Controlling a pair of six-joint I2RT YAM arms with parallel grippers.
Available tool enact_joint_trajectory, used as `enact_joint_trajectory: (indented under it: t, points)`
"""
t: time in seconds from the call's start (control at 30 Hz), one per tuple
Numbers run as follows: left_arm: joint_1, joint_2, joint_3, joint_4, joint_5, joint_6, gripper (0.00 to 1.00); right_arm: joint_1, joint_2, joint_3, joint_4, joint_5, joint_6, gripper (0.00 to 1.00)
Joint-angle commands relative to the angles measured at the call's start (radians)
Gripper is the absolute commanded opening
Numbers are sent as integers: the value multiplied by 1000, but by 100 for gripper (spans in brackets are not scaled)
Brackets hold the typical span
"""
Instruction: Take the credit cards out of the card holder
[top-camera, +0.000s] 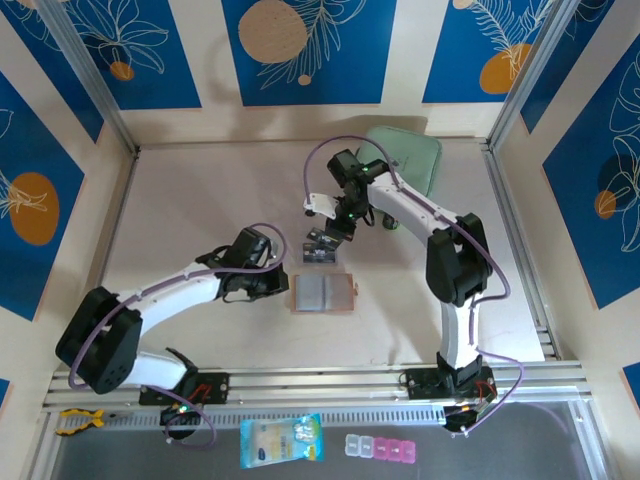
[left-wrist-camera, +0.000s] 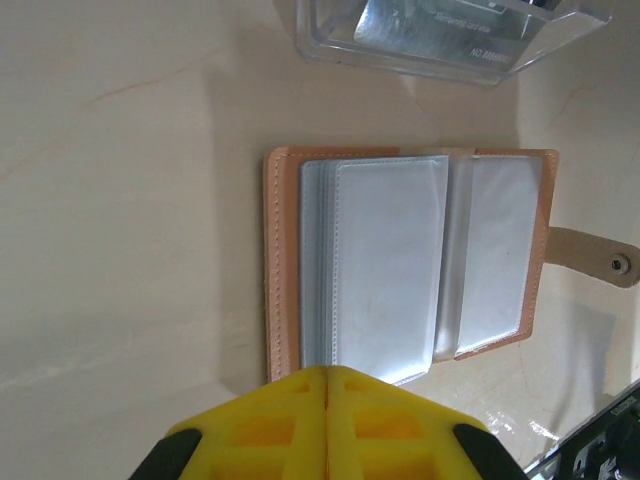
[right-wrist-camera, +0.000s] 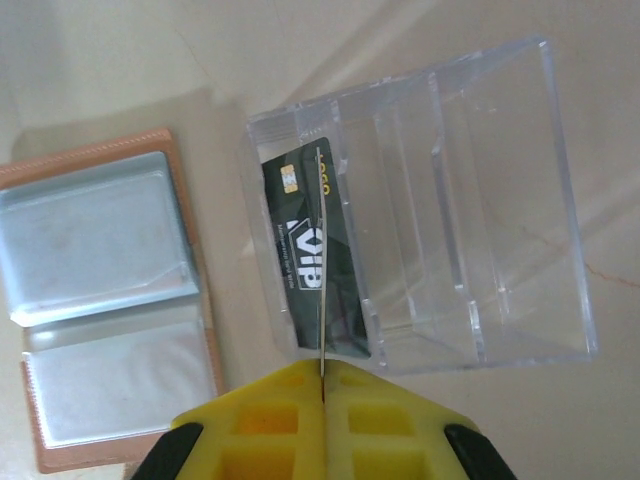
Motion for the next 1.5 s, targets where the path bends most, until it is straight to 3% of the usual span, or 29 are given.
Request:
enact_joint_trajectory:
  t: [0.0,0.33,0.4,0.53,0.87,1.07,1.47]
  points:
    - [17,-32,-18,-39,-14,17,9,8,43,63,-67,5,-73,0]
    - [32,-69,-37,-60,-17,20,9,18,123,89,-91,-12,-111,1]
    - [34,-68,-38,-59,-16,19,9,20,121,84,-83,-10,-106,9]
    - [34,-58,-34,-49,-4,19,9,23,100,80,-78,-9,-96,17]
    - [35,-24,-25,-6,26,12,10,29,-28,1,-12,-34,15,18]
    - [24,36,16,16,53,19,10,34,-148,-134,113,-101,277,17]
    - [-20,148,54,70,71,15,6,80,-428,-582,552,-100,1021,14]
